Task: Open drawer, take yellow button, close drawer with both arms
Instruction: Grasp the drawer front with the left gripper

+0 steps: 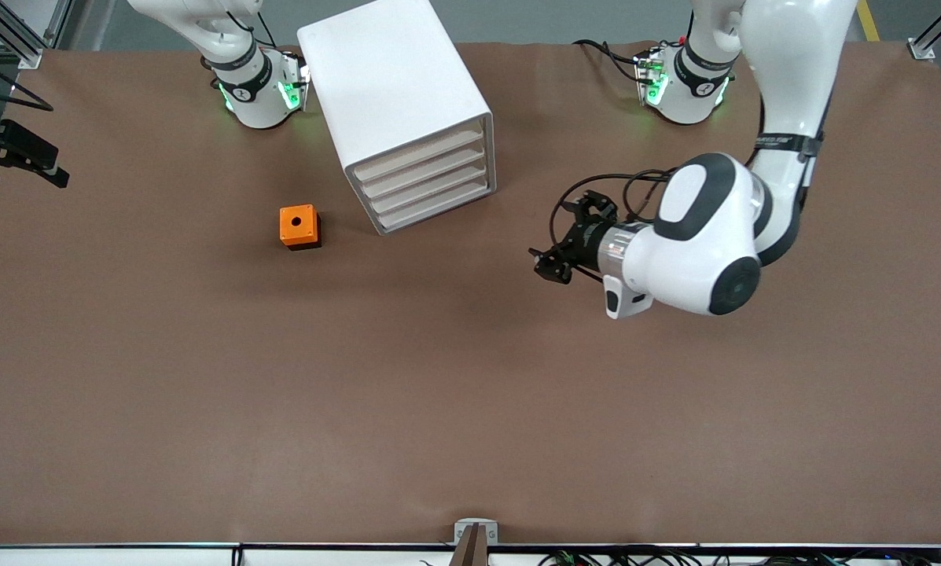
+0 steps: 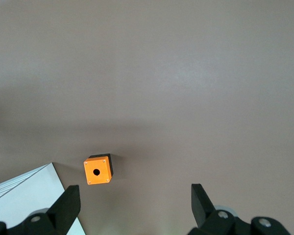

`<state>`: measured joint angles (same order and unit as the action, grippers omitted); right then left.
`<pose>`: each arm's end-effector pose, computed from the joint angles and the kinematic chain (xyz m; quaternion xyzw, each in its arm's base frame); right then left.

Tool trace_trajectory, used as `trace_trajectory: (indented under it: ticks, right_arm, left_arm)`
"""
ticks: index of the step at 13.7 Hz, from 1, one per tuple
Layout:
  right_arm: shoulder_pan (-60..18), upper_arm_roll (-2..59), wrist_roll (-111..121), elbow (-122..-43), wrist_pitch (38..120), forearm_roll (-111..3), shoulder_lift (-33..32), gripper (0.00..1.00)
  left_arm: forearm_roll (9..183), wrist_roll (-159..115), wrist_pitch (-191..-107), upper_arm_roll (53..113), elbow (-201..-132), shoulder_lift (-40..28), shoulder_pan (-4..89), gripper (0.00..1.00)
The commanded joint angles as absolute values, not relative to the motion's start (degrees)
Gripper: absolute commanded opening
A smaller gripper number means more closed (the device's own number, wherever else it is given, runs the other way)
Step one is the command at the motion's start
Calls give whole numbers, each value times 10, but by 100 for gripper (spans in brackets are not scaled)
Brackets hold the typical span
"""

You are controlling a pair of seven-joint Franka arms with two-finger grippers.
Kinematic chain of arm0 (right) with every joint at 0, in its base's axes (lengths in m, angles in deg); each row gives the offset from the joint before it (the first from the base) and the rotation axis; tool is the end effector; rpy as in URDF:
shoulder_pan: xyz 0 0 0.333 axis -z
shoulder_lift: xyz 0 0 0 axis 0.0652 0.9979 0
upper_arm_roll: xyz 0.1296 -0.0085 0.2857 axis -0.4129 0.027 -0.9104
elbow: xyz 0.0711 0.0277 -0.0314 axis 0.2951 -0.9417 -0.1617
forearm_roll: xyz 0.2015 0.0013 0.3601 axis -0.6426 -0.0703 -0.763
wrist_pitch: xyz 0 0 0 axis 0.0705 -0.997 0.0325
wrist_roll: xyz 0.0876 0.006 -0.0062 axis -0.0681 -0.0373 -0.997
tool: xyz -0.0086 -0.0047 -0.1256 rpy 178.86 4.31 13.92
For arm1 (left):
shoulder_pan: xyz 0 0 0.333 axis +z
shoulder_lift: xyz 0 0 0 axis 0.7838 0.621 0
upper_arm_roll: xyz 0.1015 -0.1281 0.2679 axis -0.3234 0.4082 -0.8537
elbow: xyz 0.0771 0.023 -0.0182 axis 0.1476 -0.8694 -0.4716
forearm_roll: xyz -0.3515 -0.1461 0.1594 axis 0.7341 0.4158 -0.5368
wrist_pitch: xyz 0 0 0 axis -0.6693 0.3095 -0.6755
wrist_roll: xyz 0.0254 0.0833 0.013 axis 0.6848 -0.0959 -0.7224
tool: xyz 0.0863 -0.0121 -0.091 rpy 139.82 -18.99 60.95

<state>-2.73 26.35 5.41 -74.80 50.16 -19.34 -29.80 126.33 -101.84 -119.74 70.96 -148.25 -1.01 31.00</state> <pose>0.5379 -0.0379 0.6374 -0.9998 -0.0032 -0.0036 0.0196 0.5747 -0.3666 0.3719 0.7641 0.5031 -0.4020 0.0386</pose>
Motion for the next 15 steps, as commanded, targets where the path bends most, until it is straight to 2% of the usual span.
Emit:
trace_trajectory:
  ticks: [1, 8, 9, 12, 15]
  right_arm:
    - [-27, 262, 56, -756, 504, -191, -308, 100]
    - [-25, 262, 54, -751, 499, -188, -306, 100]
    - [-26, 262, 54, -751, 499, -183, -306, 100]
    - [-24, 263, 55, -748, 499, -174, -305, 100]
    - [-23, 264, 55, -748, 499, -175, -304, 100]
  left_arm:
    - [1303, -1159, -1165, 712, -1459, 34, 292, 100]
    - [1395, -1404, -1091, 734, -1451, 120, 285, 100]
    - [1403, -1420, -1086, 737, -1451, 127, 284, 95]
    - [1427, -1455, -1083, 752, -1451, 146, 284, 66]
    - [1440, -1469, -1075, 769, -1454, 157, 280, 50]
